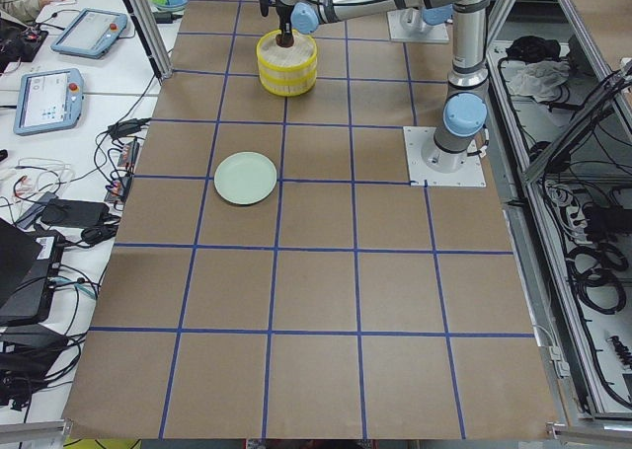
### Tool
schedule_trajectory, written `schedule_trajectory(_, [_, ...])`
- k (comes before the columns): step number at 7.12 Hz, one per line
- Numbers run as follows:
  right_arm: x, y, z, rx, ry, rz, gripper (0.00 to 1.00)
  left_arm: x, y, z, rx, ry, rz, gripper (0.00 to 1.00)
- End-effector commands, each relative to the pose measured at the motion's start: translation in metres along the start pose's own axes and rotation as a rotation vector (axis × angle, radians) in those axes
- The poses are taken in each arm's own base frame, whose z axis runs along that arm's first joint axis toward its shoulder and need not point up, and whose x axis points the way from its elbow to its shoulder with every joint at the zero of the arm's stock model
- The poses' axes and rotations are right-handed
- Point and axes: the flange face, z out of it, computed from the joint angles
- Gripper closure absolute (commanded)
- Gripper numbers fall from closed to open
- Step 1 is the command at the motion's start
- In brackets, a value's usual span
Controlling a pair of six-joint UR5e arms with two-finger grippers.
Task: Place buns in different layers of steamer
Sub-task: 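Lower the brown bun into the top tier and open the left gripper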
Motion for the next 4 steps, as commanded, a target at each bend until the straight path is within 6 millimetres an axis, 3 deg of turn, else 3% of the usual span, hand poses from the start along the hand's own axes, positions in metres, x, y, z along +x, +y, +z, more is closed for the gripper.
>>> schedule_trajectory(1, [0.000,0.000,0.000,-0.002,0.000,0.000,0.00,-0.012,-0.009,-0.010,0.000,-0.003,-0.027,0.00])
schedule_trajectory(3, [0.000,0.000,0.001,-0.003,-0.003,0.000,0.00,-0.018,-0.015,-0.020,0.014,-0.006,0.049,0.00])
schedule_trajectory(4, [0.000,0.000,0.000,-0.002,-0.001,0.000,0.00,-0.031,-0.031,-0.042,0.046,0.005,0.117,0.00])
